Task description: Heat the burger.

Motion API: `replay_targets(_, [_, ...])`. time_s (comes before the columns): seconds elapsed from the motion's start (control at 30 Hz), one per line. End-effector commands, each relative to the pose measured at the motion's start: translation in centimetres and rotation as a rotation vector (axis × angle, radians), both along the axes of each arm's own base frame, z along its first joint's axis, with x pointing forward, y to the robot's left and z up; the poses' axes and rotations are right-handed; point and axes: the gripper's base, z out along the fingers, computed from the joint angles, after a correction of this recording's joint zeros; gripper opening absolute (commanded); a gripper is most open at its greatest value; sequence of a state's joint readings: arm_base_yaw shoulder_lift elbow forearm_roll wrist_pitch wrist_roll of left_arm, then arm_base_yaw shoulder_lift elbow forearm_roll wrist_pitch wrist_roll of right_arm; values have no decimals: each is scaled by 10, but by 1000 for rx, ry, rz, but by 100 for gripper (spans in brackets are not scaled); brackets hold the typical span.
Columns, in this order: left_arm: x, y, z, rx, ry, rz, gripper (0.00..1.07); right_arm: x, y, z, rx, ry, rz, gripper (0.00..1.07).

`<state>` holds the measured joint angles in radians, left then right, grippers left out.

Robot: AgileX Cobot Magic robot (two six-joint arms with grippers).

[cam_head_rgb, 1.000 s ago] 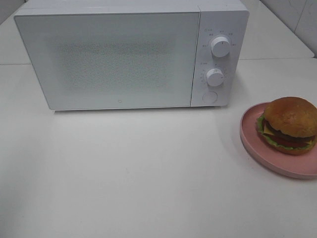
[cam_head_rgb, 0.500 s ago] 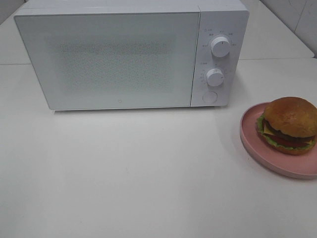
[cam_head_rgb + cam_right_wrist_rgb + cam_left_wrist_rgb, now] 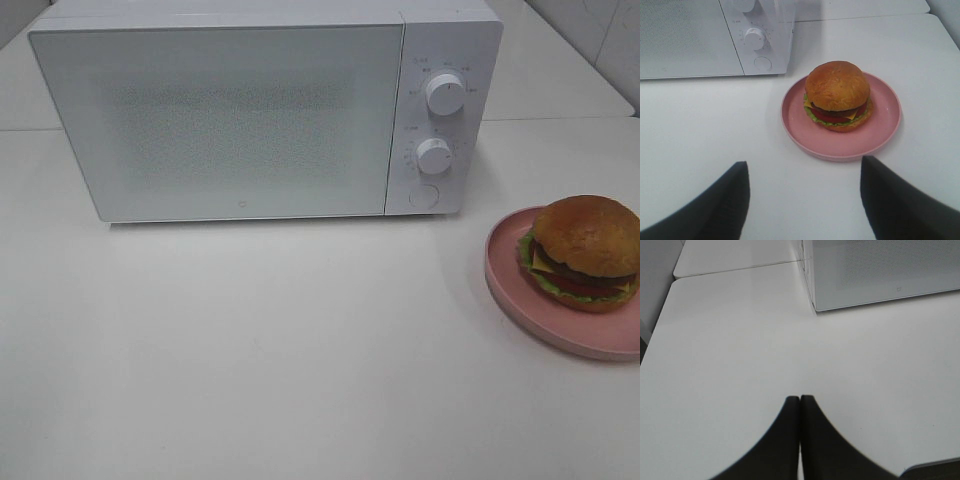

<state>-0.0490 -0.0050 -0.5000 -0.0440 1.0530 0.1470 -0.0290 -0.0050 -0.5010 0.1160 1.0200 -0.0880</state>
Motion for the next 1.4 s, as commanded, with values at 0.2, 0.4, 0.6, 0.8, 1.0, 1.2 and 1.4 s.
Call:
replay_targets(0.2, [-2, 0, 1, -9, -37, 2, 0, -3, 0, 1, 7, -41, -10, 61])
replay_targets(0.4, [-2, 0, 1, -9, -37, 2, 0, -3, 0, 1, 7, -41, -10, 61])
replay_targets(0.6, [-2, 0, 1, -9, -37, 2, 0, -3, 0, 1, 7, -41, -10, 61])
replay_targets(0.8, [-2, 0, 1, -9, -37, 2, 0, -3, 0, 1, 7, -41, -10, 61])
replay_targets(1.0, [-3, 0, 1, -9, -43, 2, 0, -3, 0, 1, 7, -41, -10, 61])
replay_targets(1.2, [-3, 0, 1, -9, -43, 2, 0, -3, 0, 1, 7, -41, -10, 61])
replay_targets(1.4, [-3, 0, 1, -9, -43, 2, 0, -3, 0, 1, 7, -41, -10, 61])
